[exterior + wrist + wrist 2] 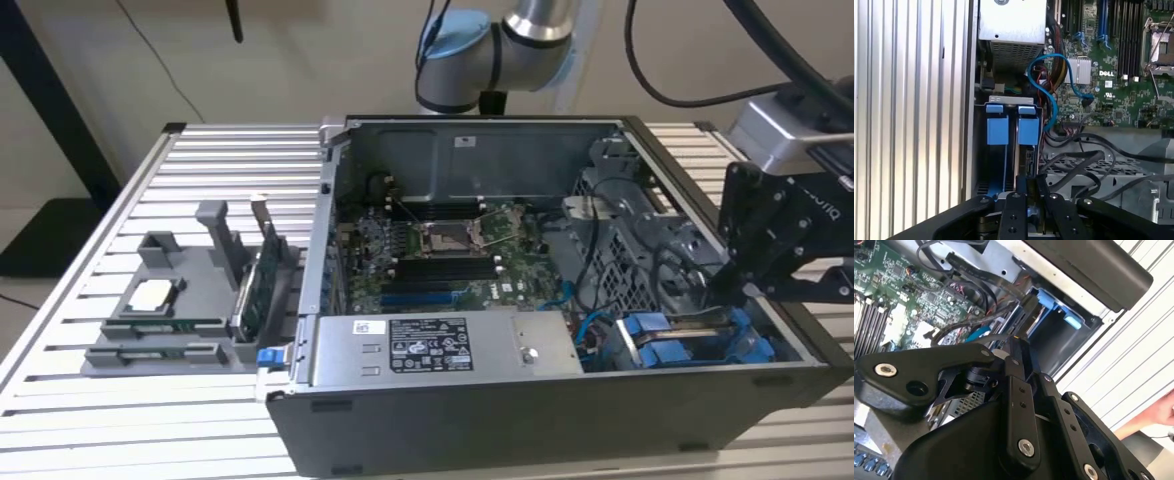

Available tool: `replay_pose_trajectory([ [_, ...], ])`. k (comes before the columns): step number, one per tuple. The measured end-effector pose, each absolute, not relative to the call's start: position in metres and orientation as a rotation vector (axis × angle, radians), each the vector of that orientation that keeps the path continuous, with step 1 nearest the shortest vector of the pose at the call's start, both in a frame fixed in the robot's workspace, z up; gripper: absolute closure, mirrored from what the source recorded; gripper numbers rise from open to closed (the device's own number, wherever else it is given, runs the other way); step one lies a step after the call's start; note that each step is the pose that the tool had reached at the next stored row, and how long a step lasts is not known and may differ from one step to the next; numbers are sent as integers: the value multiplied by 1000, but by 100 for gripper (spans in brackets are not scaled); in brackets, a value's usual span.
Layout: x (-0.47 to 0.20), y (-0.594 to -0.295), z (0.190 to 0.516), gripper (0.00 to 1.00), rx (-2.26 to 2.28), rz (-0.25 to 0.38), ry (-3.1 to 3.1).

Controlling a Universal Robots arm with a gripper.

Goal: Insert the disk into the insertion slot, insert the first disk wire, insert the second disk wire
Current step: 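Insert the first disk wire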

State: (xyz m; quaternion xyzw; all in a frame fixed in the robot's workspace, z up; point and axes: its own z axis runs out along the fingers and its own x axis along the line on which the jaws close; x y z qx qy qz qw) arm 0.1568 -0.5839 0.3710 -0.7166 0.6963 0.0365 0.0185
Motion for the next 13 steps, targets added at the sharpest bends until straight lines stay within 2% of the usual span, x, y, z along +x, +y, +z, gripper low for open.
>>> replay_pose_trajectory([
  [13,165,-585,368,81,-2225,113,2162],
])
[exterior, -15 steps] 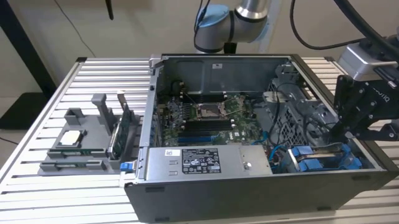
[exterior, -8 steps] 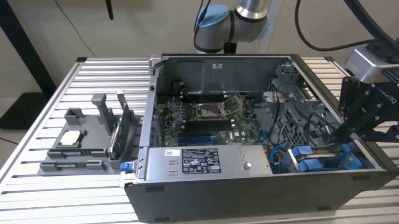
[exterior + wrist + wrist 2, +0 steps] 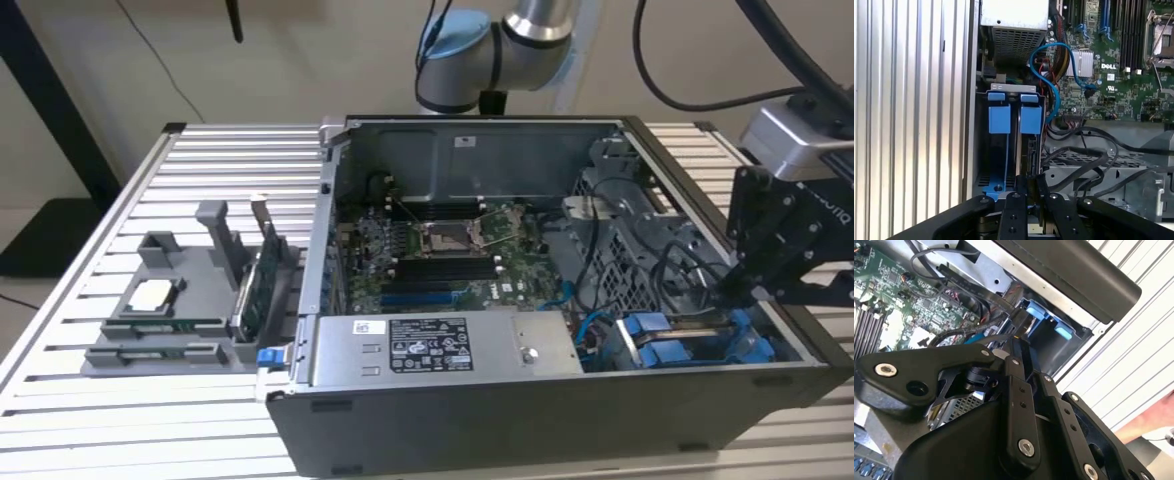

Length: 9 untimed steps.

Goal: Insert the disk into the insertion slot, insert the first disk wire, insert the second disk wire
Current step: 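Insert the first disk wire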

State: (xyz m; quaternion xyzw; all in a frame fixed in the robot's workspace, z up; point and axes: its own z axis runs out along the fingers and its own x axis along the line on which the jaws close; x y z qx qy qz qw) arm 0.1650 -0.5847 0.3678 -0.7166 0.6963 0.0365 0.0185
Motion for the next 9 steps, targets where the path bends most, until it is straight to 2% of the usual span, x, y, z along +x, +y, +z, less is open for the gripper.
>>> replay_pose_trajectory([
  [9,167,-586,365,81,-2225,113,2162],
])
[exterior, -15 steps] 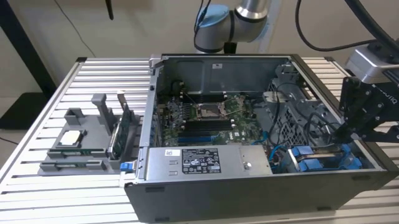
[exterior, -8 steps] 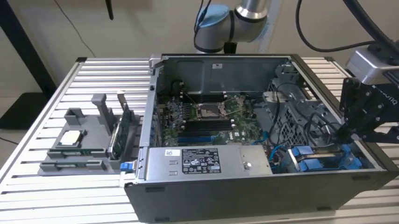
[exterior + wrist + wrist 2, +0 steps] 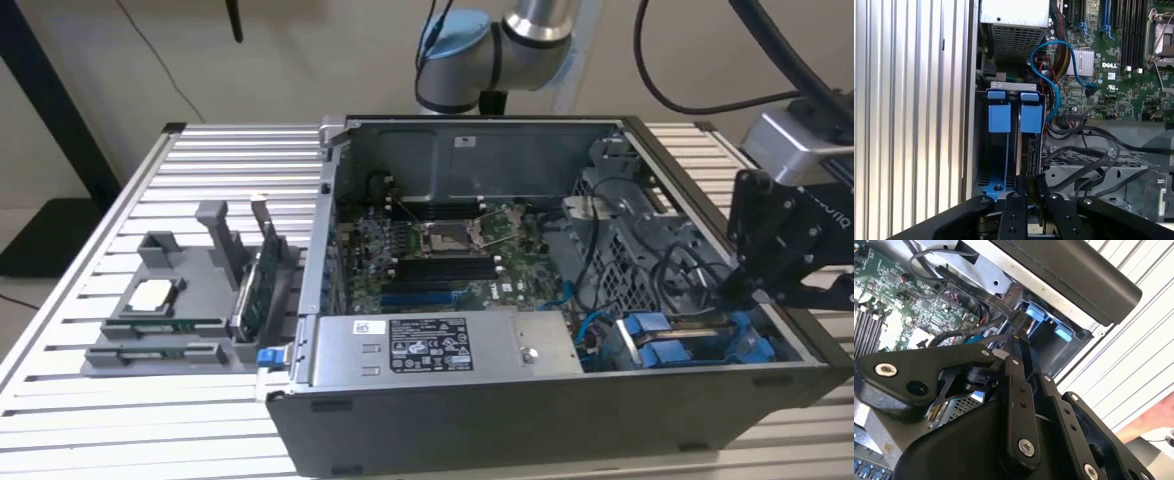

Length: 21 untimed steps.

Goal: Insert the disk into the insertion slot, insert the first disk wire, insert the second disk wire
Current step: 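Insert the first disk wire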

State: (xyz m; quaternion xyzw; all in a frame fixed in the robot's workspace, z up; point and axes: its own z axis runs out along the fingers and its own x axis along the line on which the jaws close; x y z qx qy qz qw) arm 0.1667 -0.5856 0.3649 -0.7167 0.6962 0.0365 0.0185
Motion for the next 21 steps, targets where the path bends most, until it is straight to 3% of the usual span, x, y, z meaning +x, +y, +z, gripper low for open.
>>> replay_pose_trajectory([
  [21,167,-577,347,81,-2212,106,2172],
])
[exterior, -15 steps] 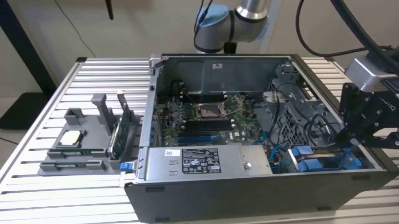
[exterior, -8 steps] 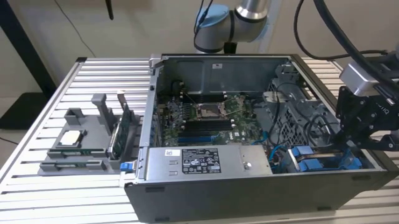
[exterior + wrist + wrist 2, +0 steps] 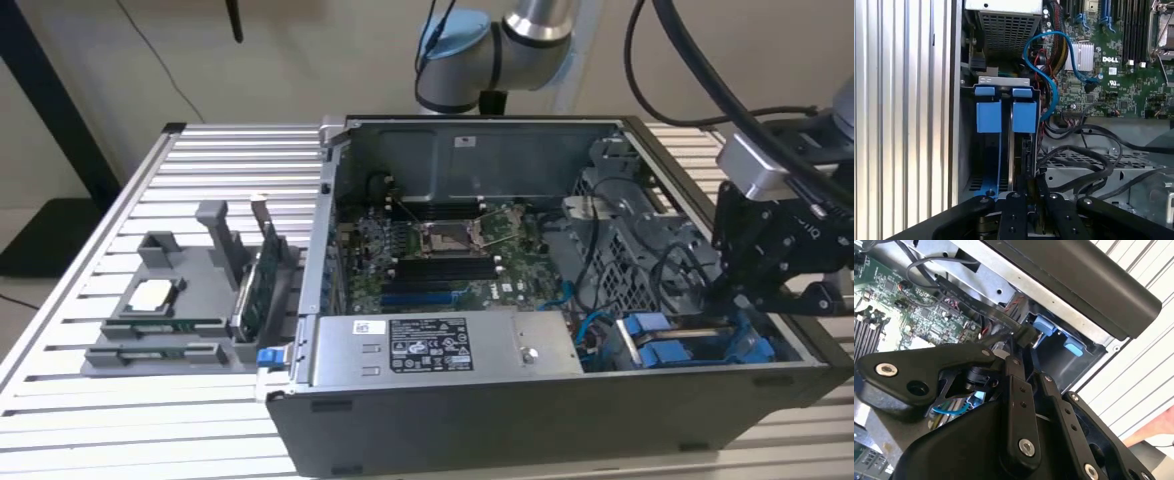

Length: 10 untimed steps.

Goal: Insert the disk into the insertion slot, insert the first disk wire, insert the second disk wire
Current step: 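Insert the first disk wire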

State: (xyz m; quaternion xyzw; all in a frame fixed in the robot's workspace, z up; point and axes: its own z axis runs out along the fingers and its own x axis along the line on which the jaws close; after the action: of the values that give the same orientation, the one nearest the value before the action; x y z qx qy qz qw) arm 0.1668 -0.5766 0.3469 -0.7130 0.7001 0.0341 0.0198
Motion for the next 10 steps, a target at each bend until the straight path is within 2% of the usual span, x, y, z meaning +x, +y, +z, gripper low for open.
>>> replay_pose_trajectory([
  [10,167,-577,343,81,-2214,102,2174],
])
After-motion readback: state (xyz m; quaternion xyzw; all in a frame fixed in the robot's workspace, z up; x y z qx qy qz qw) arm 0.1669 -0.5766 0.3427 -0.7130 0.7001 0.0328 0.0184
